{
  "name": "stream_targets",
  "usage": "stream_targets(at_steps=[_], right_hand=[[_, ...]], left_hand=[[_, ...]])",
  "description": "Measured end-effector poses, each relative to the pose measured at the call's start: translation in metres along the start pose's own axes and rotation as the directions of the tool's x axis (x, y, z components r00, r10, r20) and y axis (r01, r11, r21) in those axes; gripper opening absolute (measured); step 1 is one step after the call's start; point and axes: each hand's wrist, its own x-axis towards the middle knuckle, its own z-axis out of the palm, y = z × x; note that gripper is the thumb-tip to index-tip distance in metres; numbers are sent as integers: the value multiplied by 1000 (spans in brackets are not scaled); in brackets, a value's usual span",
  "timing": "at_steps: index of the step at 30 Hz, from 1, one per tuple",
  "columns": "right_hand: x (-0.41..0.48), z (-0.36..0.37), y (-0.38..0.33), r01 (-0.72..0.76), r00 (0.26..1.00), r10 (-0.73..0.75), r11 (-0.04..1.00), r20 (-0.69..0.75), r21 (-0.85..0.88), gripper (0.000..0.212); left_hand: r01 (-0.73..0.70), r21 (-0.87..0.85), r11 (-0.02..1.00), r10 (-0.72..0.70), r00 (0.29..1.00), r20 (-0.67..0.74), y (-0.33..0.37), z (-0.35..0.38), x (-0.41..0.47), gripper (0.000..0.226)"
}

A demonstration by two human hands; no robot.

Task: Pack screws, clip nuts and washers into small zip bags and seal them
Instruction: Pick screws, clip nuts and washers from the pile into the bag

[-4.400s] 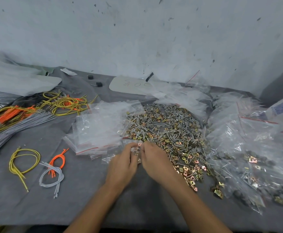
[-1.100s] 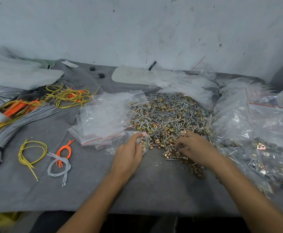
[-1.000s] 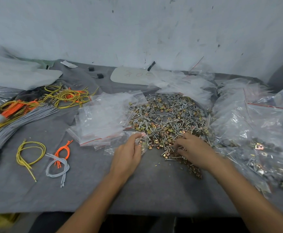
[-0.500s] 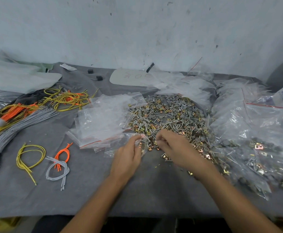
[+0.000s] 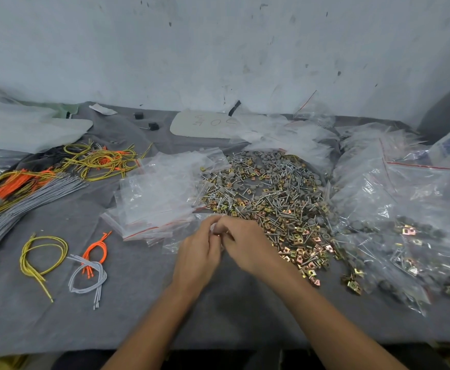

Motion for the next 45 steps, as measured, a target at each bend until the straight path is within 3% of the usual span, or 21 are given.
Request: stream_targets(at_steps=[5, 12, 20, 26, 30, 33, 39, 42, 45], right_hand=[[-8, 6, -1, -16, 998, 25, 990, -64, 140, 18], [-30, -8, 16, 44, 978, -4, 981, -207, 191, 24], [-45, -70, 77, -219, 963, 195, 968, -187, -119, 11], [-41, -61, 71, -191, 977, 208, 949, 44, -249, 5], [-37, -45, 63, -193, 978, 207, 913, 1, -359, 15], [-39, -38, 62, -152, 985, 174, 907, 21, -394, 12], [-42, -44, 67, -173, 983, 181, 959, 16, -226, 7], [-47, -48, 63, -209, 969, 223, 969, -106, 134, 8], [-52, -50, 55, -216, 957, 286, 817, -51, 534, 16]], left_hand=[[7, -14, 1000, -7, 1000, -26, -2, 1, 0, 42], [55, -56, 997, -58, 997, -53, -2, 2, 2, 42], [43, -29, 999, -44, 998, -37, -1, 1, 2, 43], [56, -48, 997, -57, 998, -26, 1, 0, 1, 42], [53, -53, 997, -54, 998, -17, 1, -1, 1, 39], [47, -55, 997, -48, 999, -18, 2, -1, 0, 41], [62, -56, 996, -64, 998, -20, 1, 0, 2, 42], [55, -65, 996, -56, 998, -16, 2, -1, 1, 42], [56, -62, 997, -57, 998, -16, 2, -1, 1, 42]])
